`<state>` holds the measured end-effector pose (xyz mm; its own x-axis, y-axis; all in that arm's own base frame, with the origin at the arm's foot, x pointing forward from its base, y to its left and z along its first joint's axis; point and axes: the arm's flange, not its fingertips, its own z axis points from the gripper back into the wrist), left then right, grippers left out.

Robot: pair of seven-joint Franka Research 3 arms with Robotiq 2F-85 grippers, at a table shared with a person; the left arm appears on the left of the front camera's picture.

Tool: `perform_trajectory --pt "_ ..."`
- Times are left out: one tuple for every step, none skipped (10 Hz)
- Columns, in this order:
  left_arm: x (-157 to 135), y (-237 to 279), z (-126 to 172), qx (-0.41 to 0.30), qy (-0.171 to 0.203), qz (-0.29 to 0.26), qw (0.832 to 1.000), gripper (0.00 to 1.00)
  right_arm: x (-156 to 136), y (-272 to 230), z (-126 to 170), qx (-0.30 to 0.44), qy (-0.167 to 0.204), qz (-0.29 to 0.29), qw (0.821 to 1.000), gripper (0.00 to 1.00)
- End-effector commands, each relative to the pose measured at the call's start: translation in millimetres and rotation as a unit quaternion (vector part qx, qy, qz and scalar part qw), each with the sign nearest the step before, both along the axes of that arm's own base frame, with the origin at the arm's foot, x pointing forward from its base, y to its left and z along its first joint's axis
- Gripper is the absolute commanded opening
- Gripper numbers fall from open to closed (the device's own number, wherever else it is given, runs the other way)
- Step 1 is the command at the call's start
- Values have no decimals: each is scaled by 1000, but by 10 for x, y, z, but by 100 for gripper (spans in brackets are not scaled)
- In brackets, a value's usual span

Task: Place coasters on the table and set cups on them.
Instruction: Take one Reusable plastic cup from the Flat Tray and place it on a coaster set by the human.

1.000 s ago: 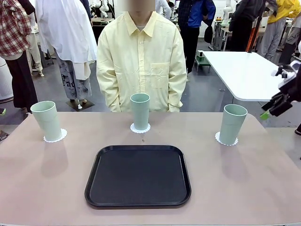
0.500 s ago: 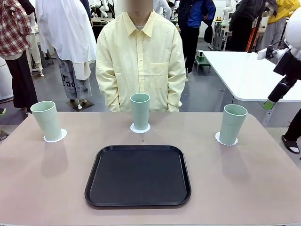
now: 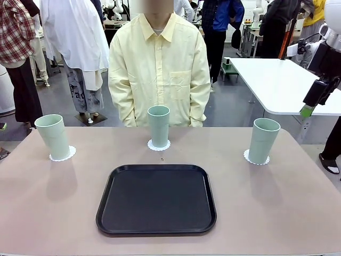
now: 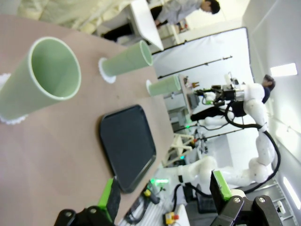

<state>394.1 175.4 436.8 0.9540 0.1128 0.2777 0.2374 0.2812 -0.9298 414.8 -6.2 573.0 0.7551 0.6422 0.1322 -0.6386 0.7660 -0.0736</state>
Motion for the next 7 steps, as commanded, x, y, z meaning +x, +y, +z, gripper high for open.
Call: perform_trajectory --pt "-13 2 24 -1 1 3 1000 100 11 -66 -108 -6 -5 1 1000 100" --pt "-13 2 24 -1 1 3 1000 100 11 -66 -108 -6 -5 1 1000 100" --pt "-13 2 24 -1 1 3 1000 100 11 -66 -108 -6 -5 1 1000 100" --pt "-13 2 24 -1 1 3 1000 100 11 -66 -108 -6 -5 1 1000 100" --pt "-13 2 24 -1 1 3 1000 100 11 -66 -108 -6 -5 1 1000 100" --pt "-13 2 24 -1 1 3 1000 100 11 -66 -108 -6 -5 1 1000 100" --pt "-13 2 24 -1 1 3 1000 100 11 -66 -108 -6 -5 1 1000 100"
